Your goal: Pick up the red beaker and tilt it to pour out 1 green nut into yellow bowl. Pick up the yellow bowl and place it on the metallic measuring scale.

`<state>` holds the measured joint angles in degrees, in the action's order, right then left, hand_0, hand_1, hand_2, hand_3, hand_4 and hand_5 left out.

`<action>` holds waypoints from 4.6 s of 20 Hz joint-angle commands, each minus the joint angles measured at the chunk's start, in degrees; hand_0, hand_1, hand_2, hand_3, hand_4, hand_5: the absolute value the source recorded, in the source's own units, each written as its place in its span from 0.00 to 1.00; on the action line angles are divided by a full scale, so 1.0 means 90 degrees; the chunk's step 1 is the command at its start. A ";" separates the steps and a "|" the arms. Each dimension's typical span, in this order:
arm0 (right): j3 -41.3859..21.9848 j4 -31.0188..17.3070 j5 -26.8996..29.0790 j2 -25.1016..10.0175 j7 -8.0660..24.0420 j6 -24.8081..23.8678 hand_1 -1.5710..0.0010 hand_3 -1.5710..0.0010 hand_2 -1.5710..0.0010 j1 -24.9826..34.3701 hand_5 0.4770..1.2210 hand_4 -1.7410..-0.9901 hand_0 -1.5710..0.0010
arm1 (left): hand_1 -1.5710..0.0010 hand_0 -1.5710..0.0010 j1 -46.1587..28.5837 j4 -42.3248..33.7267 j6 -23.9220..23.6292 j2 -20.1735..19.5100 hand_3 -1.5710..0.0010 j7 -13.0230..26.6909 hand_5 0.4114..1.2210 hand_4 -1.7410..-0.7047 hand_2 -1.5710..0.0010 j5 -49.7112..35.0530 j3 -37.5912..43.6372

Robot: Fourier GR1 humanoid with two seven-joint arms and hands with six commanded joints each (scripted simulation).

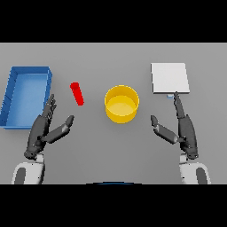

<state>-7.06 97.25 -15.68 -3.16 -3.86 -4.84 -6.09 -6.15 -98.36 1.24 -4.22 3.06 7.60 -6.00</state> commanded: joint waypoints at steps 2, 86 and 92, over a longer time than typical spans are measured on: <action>-0.0009 -0.0001 0.0137 0.0026 -0.0137 0.0110 1.00 1.00 1.00 -0.0053 0.18 0.69 1.00 | 1.00 1.00 0.0173 0.0384 -0.0013 0.0069 1.00 -0.0092 0.24 0.55 1.00 0.0155 -0.0074; 0.0114 0.0017 0.0408 0.0148 -0.0184 0.0169 1.00 1.00 1.00 -0.0173 0.24 0.60 1.00 | 0.00 0.00 0.7283 0.5137 0.1264 -0.1387 0.10 0.0489 1.00 0.02 0.00 0.4894 -0.4666; 0.0178 0.0094 0.0476 0.0129 -0.0155 0.0153 1.00 1.00 1.00 -0.0156 0.21 0.60 1.00 | 0.00 0.00 0.7775 0.5394 0.1735 -0.1306 0.03 0.0270 1.00 0.01 0.00 0.5515 -0.5698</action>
<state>-5.46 98.10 -11.39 -1.99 -5.31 -3.45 -7.50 63.81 -49.83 16.87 -15.95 5.42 57.12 -57.28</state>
